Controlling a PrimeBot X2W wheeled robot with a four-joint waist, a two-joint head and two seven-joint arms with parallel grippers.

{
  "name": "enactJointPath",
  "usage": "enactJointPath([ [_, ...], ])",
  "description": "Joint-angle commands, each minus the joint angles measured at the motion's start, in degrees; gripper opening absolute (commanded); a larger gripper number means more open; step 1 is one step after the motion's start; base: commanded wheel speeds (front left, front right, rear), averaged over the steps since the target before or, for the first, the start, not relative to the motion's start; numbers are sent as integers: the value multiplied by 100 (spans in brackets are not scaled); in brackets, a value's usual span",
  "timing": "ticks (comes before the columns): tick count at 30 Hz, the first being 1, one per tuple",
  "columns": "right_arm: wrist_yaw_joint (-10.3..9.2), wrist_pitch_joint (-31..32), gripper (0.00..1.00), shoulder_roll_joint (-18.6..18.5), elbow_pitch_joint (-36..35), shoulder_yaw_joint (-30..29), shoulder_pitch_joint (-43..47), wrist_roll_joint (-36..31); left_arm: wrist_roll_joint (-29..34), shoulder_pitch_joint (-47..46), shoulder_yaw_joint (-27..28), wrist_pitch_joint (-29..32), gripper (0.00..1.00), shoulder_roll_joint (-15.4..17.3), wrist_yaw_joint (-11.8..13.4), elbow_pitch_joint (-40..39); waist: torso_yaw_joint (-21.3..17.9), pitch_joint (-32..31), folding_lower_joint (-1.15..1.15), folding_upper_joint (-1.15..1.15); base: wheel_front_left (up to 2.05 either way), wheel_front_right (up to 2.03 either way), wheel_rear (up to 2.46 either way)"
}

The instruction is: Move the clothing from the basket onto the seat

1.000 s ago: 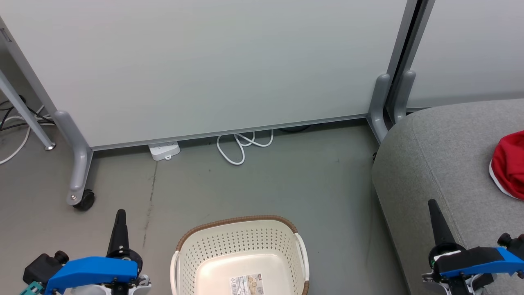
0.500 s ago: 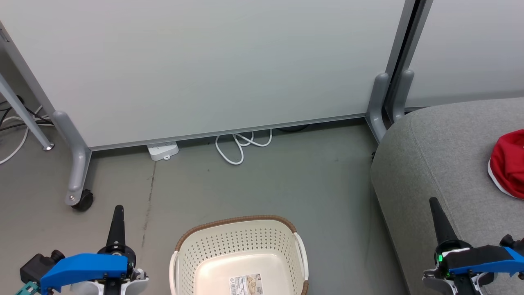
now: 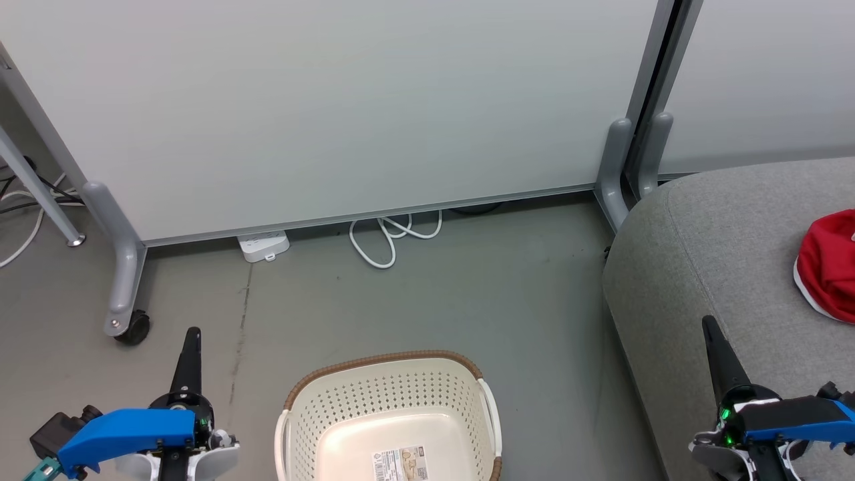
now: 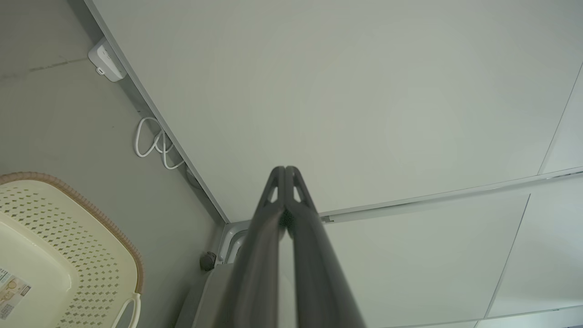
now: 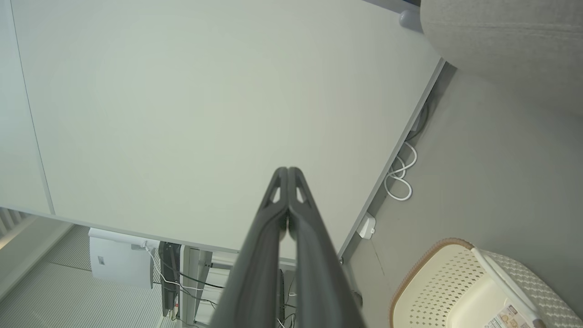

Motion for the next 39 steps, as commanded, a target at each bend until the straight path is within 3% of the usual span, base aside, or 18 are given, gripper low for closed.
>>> enactJointPath([
  [1,4,43,0,10,-60,-22,-100,156,-137,-105,44,43,0,20,-42,-46,-3,1,0,0,0,0,0],
  [32,3,391,0,45,-113,-125,-146,1548,-1421,-199,171,388,0,21,-121,-50,-62,16,0,0,0,0,0],
  [39,3,399,0,44,-112,-124,-146,1546,-1418,-192,170,395,0,22,-99,-49,-63,16,0,0,0,0,0],
])
